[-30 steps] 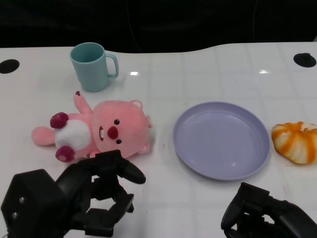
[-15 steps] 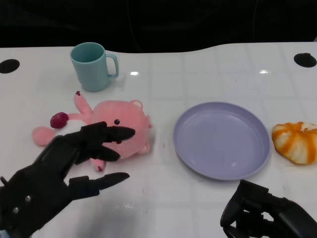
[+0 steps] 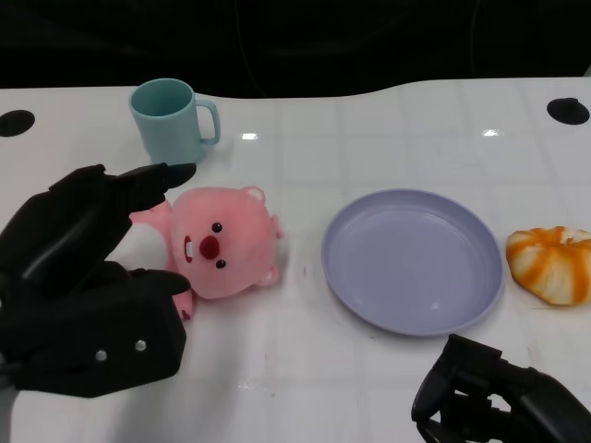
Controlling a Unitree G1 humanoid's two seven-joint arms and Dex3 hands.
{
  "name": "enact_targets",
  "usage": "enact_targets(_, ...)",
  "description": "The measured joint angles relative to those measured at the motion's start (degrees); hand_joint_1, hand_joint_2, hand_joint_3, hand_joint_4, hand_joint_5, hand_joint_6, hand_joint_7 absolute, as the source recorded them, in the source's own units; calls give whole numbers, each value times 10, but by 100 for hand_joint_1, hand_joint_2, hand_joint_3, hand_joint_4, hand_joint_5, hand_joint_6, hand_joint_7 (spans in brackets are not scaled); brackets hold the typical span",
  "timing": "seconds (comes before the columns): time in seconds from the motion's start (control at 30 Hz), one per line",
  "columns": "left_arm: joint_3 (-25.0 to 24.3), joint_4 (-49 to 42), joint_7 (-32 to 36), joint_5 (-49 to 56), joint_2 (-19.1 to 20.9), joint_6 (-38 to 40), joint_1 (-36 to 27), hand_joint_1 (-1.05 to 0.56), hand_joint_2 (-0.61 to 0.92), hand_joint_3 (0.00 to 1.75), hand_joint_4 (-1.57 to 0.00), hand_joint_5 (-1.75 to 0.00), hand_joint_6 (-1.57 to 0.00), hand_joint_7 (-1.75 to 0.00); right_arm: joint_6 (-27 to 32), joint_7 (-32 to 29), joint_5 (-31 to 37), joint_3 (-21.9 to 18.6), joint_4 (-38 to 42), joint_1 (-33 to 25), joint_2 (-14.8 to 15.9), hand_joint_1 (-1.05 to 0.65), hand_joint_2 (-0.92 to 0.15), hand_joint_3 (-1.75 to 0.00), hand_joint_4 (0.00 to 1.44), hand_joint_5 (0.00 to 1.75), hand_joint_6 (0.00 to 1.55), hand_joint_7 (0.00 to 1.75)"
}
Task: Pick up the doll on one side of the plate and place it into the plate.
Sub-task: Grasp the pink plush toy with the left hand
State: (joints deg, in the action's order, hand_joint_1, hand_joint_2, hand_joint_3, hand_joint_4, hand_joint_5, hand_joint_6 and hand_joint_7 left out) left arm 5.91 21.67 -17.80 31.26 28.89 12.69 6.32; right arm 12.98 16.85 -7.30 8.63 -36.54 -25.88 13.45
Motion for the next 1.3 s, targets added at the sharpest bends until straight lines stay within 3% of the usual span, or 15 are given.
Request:
enact_targets(0.17, 37, -31, 0, 93, 7, 12, 31, -69, 92, 5, 0, -39, -22, 0, 3, 0, 0, -1, 0, 0, 0, -24, -85, -66, 66, 175, 46, 167)
enact_targets(0.4, 74, -107, -25, 158, 12, 21, 88, -70, 92, 5, 0, -26, -17, -1, 2, -3, 2, -1, -3, -1, 0, -23, -85, -66, 67, 175, 45, 167)
enact_targets(0.77, 124, -260, -39, 174, 13, 11, 173, -72, 92, 2, -2, -24, -20, -1, 6, -6, 1, 1, -10, -4, 0, -22, -84, -68, 67, 175, 45, 168)
enact_targets(1.3, 194, -443, -1, 198, -34, -9, 260, -71, 92, 2, -3, -25, -23, -1, 16, -8, -1, 2, -27, -11, -1, -22, -83, -70, 66, 175, 44, 170)
